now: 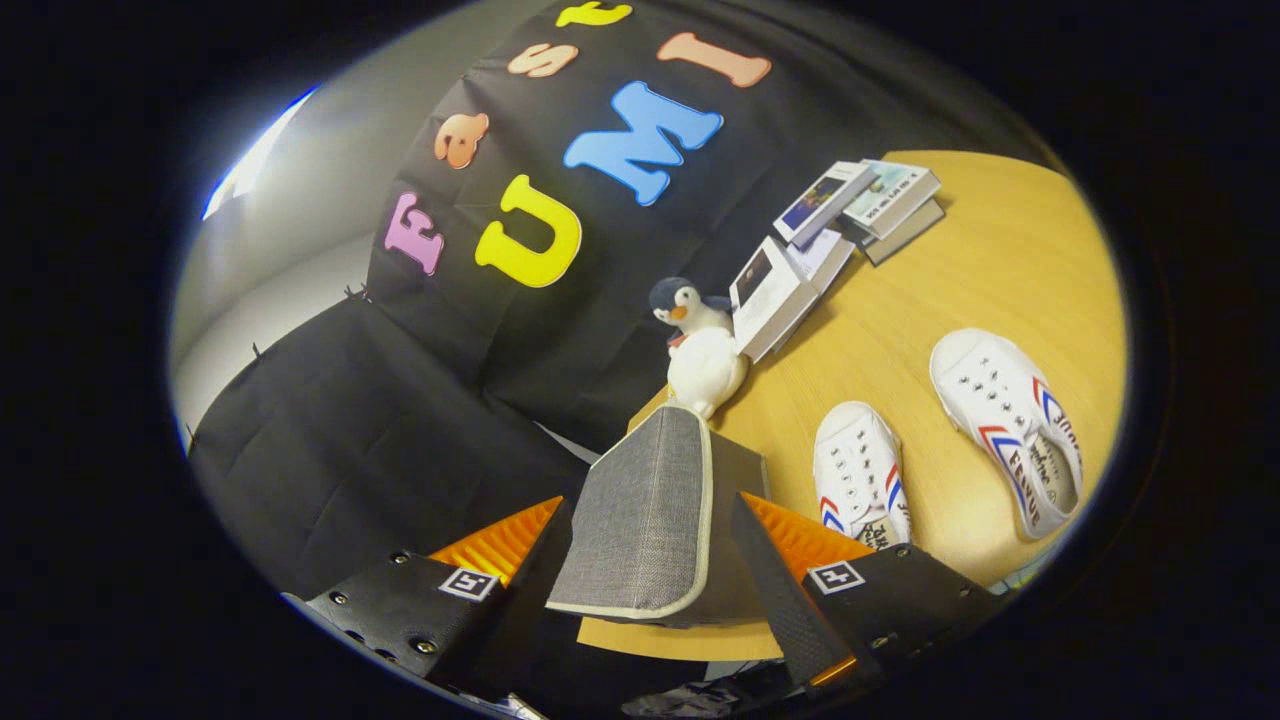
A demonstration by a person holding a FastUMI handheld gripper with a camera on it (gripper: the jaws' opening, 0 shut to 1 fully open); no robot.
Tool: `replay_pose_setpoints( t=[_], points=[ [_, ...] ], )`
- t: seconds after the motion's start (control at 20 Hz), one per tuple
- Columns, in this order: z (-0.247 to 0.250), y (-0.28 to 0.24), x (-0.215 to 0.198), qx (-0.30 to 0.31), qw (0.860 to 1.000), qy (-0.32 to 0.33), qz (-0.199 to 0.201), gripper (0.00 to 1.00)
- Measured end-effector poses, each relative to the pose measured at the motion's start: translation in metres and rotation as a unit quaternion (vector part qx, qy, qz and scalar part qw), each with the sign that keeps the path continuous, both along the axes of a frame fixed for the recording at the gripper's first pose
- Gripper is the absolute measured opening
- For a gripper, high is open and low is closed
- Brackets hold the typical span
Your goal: Open the storage box then place both shoes into the box .Put the left shoe in first, then the right shoe, with the right side of both shoes facing outward in a uniform manner.
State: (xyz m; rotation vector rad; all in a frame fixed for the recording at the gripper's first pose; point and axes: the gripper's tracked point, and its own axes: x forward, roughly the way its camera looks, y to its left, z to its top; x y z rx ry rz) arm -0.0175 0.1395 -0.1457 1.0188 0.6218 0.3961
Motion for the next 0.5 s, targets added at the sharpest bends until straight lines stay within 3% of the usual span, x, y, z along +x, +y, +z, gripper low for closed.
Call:
replay_pose_setpoints(
  t=[0.5],
  points=[
    [-0.042, 0.049, -0.014, 0.157, 0.980, 0.116, 0.040, 0.97]
  ],
)
